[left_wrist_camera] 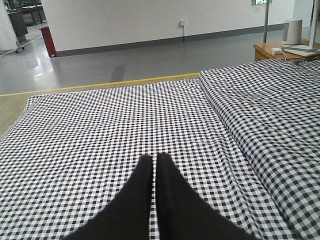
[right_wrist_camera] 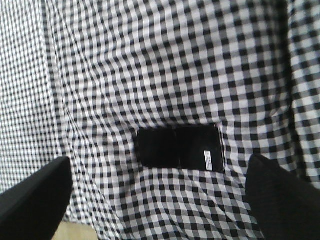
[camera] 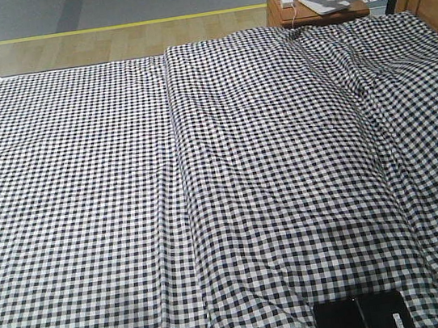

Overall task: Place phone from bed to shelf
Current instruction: 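Lower the right gripper onto the black phone lying on the sheet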

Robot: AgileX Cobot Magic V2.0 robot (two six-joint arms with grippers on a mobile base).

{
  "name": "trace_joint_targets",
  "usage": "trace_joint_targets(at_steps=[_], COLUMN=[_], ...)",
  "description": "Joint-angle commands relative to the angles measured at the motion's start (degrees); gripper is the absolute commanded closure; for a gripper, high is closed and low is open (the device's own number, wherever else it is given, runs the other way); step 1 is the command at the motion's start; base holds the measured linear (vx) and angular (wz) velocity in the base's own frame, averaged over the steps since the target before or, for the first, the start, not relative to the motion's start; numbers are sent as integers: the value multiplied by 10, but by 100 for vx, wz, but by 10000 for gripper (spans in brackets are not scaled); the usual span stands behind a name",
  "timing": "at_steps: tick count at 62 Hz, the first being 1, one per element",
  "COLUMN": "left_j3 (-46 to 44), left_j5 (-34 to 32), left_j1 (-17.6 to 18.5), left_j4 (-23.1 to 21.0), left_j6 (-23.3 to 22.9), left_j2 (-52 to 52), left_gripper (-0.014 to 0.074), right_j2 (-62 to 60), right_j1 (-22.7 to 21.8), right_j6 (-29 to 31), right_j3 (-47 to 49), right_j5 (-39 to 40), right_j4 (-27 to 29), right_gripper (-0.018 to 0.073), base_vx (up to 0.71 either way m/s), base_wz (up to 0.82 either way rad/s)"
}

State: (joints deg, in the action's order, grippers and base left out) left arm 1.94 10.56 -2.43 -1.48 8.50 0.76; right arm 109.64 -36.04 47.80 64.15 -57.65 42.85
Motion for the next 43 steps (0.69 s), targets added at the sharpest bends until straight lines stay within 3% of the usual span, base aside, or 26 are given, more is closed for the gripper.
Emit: trace_joint_targets(at_steps=[1,11,23,43], left_j3=[-12,-12,-12,-12], left_j5=[-41,-41,-41,-41], left_j1=[2,2,2,2], left_j4=[-5,-5,-5,-5], left_j6=[-3,-3,-3,-3], left_j2=[8,8,8,8], left_gripper=[595,595,595,595], right_j2=[16,97,180,291], right_j1=[-3,-1,-1,-1], right_j6=[40,107,146,232], right_j3=[15,15,15,15], right_j5=[-22,-26,-37,-23], right_j4=[28,31,33,88], right_gripper=[-93,-88,-81,-71], base_vx=[0,0,0,0], base_wz=[0,0,0,0])
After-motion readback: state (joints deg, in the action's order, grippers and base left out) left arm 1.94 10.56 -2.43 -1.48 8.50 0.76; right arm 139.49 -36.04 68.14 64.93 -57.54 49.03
